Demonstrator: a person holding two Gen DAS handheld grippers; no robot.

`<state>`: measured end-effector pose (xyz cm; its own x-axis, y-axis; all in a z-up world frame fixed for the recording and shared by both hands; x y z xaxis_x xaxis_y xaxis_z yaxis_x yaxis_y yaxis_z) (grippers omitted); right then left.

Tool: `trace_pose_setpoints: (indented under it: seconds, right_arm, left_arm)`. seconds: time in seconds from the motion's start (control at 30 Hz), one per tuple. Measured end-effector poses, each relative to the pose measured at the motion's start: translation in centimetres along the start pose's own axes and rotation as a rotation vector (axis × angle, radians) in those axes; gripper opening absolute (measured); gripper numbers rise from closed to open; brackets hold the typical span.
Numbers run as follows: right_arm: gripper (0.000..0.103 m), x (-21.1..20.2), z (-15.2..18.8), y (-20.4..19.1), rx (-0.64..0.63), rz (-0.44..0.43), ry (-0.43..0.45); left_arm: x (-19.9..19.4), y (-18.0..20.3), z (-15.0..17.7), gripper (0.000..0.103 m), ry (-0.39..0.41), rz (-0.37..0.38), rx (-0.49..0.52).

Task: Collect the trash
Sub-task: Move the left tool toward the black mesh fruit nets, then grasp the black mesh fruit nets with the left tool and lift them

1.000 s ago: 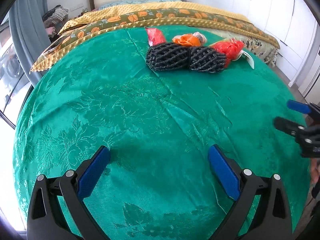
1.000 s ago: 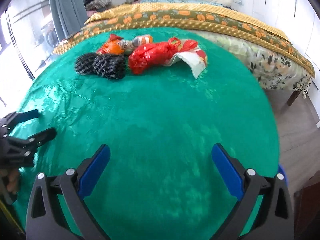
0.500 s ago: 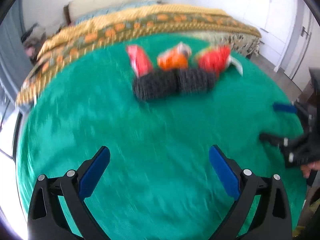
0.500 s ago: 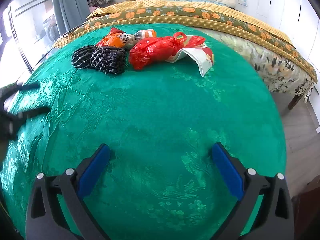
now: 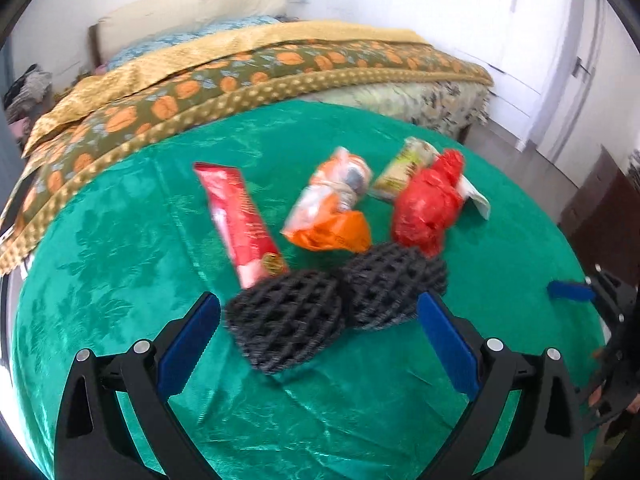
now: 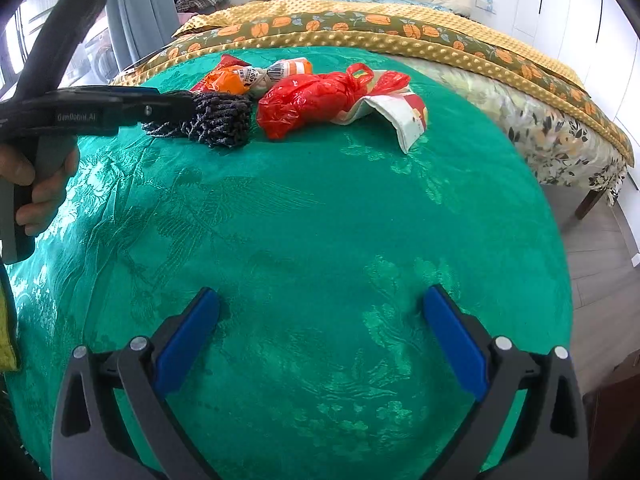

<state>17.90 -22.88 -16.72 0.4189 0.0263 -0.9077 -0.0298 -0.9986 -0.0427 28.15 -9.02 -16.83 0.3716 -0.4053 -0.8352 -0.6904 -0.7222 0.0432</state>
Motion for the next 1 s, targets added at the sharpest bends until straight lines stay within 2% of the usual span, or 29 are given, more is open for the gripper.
trace_pose_setpoints:
  seconds: [0.07,0.17,0.23,0.27,0.37,0.47,0.57,0.67,0.73,0.8,0.87,1.0]
  right_arm:
    - [0.098,0.0,0.0,0.0,0.000,0.000,0.000]
    - [0.098,0.0,0.0,0.0,0.000,0.000,0.000]
    - [0.098,0.0,0.0,0.0,0.000,0.000,0.000]
    - [0.098,0.0,0.0,0.0,0.000,0.000,0.000]
    - [0.098,0.0,0.0,0.0,-0.001,0.002,0.000]
    - [0.098,0.0,0.0,0.0,0.000,0.001,0.001]
    - [0.098,0.1,-0.1,0.0,0.001,0.001,0.001]
    - [0.098,0.0,-0.1,0.0,0.001,0.001,0.001]
    - [0.098,0.0,-0.1,0.0,0.001,0.001,0.001]
    - [0.098,0.1,-0.1,0.0,0.001,0.001,0.001]
    - [0.098,0.0,-0.1,0.0,0.001,0.001,0.001]
    - [0.098,0.0,-0.1,0.0,0.001,0.001,0.001]
  left_arm:
    - [-0.2,0.5,0.5,0.098,-0.016,0.049,0.028]
    - [-1.7,1.8,1.9,0.098,-0.057,0.196,0.088]
    - [-3.5,2.5,2.8,0.098,-0.066,0.259,0.150]
    - [-4.0,2.6,3.0,0.098,-0.062,0.261,0.166]
    - [-5.8,2.2,2.5,0.098,-0.016,0.188,0.183]
    - [-5.8,2.3,1.3,0.098,0.020,0.106,0.203]
    - [-3.8,3.2,0.0,0.098,0.002,0.102,0.246]
    - [-1.3,4.8,-0.5,0.098,-0.045,0.121,0.319]
    - [0.3,5.5,-0.4,0.098,-0.085,0.101,0.359]
    - [1.3,5.9,-0.2,0.091,-0.106,0.073,0.388]
    - [1.5,5.6,-0.1,0.072,-0.122,0.056,0.381]
    - [0.5,4.3,-0.1,0.048,-0.129,0.053,0.315]
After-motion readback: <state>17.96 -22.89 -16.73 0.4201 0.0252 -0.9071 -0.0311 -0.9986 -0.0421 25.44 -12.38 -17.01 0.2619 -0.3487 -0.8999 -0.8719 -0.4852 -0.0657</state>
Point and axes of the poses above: each gripper's, at about its wrist camera, not at the fingertips, and x roughly the way its jaws point, y to its right, z to its underside, the point moved 3 cm from there along x, roughly the way its jaws point, and after that the axes turned 5 degrees about -y, right-handed, at the moved point
